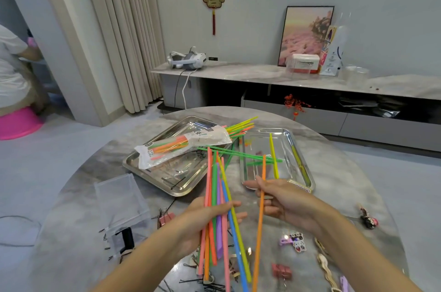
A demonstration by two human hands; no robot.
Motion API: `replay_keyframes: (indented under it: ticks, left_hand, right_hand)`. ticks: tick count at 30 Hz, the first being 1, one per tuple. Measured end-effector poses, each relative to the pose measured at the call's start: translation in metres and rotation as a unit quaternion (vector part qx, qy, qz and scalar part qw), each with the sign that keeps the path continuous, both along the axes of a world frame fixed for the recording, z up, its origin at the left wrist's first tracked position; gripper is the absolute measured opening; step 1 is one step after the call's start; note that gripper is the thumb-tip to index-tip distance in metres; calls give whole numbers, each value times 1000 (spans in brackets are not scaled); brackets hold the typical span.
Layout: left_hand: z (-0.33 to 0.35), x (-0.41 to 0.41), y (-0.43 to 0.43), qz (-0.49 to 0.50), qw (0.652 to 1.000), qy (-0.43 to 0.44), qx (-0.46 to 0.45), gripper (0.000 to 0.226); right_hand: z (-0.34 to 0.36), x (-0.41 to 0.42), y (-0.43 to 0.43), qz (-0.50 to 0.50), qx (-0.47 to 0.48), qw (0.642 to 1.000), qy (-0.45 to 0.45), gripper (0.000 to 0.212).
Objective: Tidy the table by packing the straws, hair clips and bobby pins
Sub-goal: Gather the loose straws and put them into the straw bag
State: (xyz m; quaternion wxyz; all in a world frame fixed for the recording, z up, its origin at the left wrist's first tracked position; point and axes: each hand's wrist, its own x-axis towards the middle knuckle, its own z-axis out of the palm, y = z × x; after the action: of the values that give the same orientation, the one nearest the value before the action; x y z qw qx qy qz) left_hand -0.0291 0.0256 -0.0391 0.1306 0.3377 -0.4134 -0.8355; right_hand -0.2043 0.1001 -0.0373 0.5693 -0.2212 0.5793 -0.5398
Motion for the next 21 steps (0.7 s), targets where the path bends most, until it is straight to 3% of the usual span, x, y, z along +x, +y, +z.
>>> replay_keyframes:
  ticks: [3,6,9,14,17,21]
  left_hand:
    - [2,-1,9,-45,997,-35,-47,30]
    - [3,-2,21,-81,996,-15,-22,26]
    - [3,-4,28,-66,998,4,-16,15]
    - [2,-10,27,-50,997,6,-66,17]
    - [0,-17,17,-57,991,5,-122,24]
    - [2,-39,1,-34,960,5,-279,33]
  right_hand:
    - [-4,6,-2,45,-2,999,4,38]
    - [-9,10,-3,90,-5,995,47,36]
    - [-15,10,-5,77,-32,991,101,29]
    - [-15,13,-9,28,-87,973,210,22]
    - [-7,15,-10,18,-108,967,230,30]
    - [15,10,-13,54,-149,968,193,26]
